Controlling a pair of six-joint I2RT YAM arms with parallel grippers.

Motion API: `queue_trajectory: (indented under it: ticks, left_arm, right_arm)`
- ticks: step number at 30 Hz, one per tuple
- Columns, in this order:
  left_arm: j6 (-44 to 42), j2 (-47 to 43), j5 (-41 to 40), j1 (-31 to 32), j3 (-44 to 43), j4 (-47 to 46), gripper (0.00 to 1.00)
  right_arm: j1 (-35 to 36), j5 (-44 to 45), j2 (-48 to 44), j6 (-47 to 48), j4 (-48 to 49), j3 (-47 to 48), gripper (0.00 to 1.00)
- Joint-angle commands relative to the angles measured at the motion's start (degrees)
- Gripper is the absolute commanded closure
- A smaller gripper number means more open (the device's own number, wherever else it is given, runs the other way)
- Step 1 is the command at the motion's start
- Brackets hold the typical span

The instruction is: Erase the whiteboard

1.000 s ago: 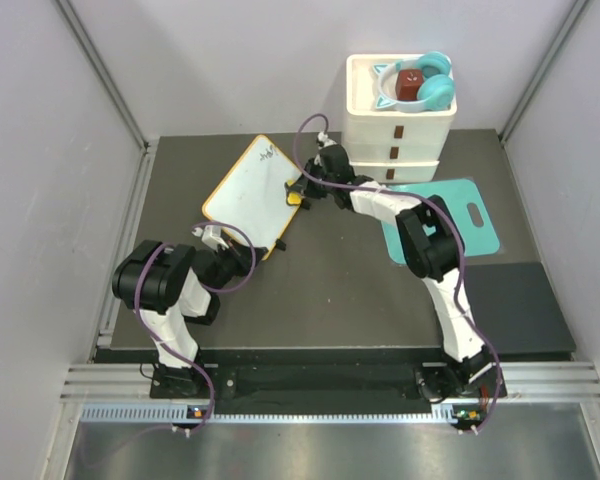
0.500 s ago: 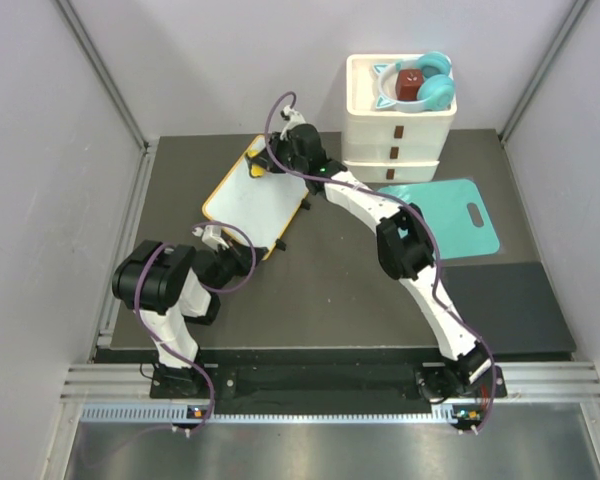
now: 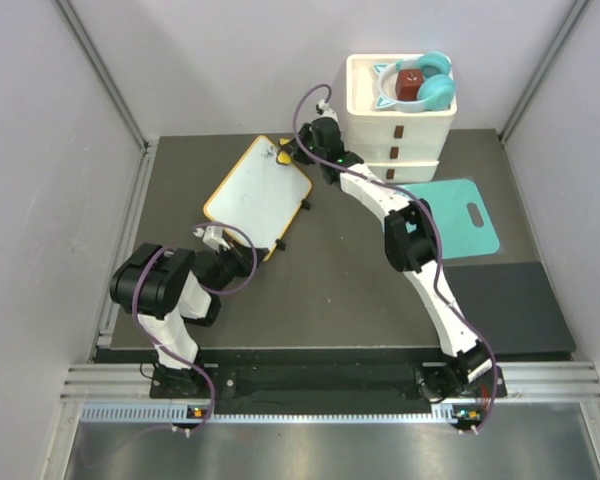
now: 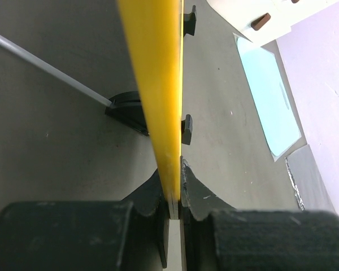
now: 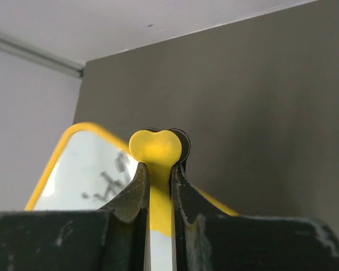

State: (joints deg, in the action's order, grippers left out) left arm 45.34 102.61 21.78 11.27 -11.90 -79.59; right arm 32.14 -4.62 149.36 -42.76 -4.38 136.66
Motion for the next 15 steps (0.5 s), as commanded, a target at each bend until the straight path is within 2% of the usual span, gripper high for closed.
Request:
queue_trajectory:
  ticks: [1,9,15]
  left_arm:
    - [-4.5,-0.8,4.1,1.7,1.4,5.0,1.00]
    - [-5.2,-0.6,4.6,2.3,1.1,5.0,1.00]
    - [-6.7,-1.2,4.7,3.3,1.0,6.0,1.00]
  right_arm:
    - [-2.1,2.7,2.7,-1.1,-0.7,0.7,1.00]
    - [0.7,-0.6,1.7,3.7,4.0,-0.1,1.00]
    - [4.7,2.2,-1.2,8.4,8.8,-1.2,1.00]
